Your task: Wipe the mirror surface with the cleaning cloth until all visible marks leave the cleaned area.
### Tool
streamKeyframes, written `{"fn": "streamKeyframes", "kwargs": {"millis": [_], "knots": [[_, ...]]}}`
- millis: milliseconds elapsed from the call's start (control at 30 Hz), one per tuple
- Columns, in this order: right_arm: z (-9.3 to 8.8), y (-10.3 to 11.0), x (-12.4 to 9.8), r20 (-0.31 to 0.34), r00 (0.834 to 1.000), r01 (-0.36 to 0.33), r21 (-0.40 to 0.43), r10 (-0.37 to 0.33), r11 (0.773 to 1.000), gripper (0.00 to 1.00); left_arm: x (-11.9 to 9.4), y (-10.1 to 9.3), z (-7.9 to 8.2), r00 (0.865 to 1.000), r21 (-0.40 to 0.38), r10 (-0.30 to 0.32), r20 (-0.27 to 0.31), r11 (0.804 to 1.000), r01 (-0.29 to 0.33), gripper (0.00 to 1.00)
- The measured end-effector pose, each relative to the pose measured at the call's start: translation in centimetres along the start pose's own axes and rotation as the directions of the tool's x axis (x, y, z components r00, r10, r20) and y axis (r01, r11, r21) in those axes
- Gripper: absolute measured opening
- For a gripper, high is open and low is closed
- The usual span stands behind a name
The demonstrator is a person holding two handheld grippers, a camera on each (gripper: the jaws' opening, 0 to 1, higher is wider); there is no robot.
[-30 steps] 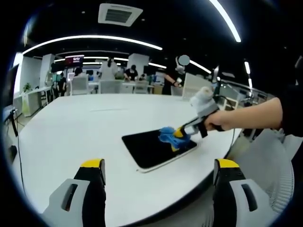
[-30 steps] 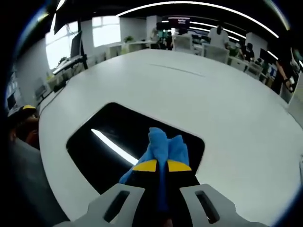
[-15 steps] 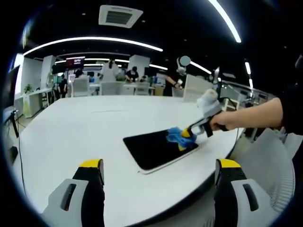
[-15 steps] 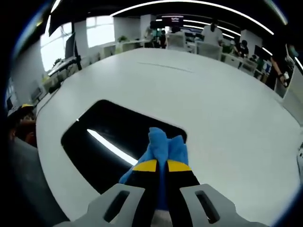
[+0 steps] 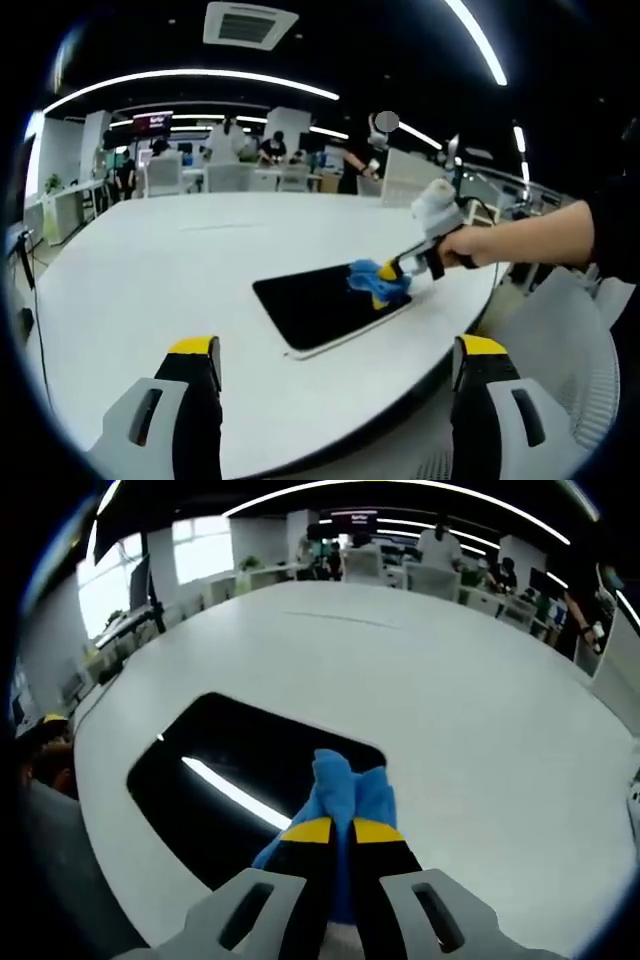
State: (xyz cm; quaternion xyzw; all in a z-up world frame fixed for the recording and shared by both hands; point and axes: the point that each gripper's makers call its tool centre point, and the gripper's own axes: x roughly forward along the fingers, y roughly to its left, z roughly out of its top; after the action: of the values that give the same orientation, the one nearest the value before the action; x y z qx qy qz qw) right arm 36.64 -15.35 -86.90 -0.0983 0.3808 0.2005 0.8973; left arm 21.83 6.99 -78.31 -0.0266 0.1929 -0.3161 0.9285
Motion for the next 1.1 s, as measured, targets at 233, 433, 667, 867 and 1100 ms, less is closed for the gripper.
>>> {"fn": "streamKeyframes", "kwargs": {"millis": [233, 433, 667, 867, 1100], "knots": [[-0.1, 0.1, -0.1, 0.01, 1.0, 0.001, 0.02, -0.002, 1.0, 0.0, 0.0, 0.0, 0.2, 1.0, 0.001, -0.002, 0.013, 1.0, 0.002, 0.96], [-1.0, 1.0, -1.0, 0.013, 1.0, -0.016, 0.023, 0.015, 1.0, 0.0, 0.0, -0.1, 0.4, 1.0, 0.001, -0.006, 0.023, 1.0, 0.006, 0.95], [-1.8, 1.9, -1.8, 0.033, 0.999, -0.032, 0.032, 0.031, 0.999, 0.0, 0.1, -0.1, 0.2, 1.0, -0.002, -0.007, 0.007, 1.0, 0.007, 0.94], [-2.5, 2.7, -2.5, 0.029, 0.999, -0.036, -0.028, 0.036, 0.999, 0.0, 0.0, 0.0, 0.2, 1.0, -0.001, -0.003, 0.011, 1.0, 0.003, 0.94], [-2.5, 2.9, -2.6, 0.021, 0.999, -0.043, -0.022, 0.043, 0.999, 0.0, 0.0, 0.0, 0.2, 1.0, -0.004, -0.002, 0.013, 1.0, 0.002, 0.93]]}}
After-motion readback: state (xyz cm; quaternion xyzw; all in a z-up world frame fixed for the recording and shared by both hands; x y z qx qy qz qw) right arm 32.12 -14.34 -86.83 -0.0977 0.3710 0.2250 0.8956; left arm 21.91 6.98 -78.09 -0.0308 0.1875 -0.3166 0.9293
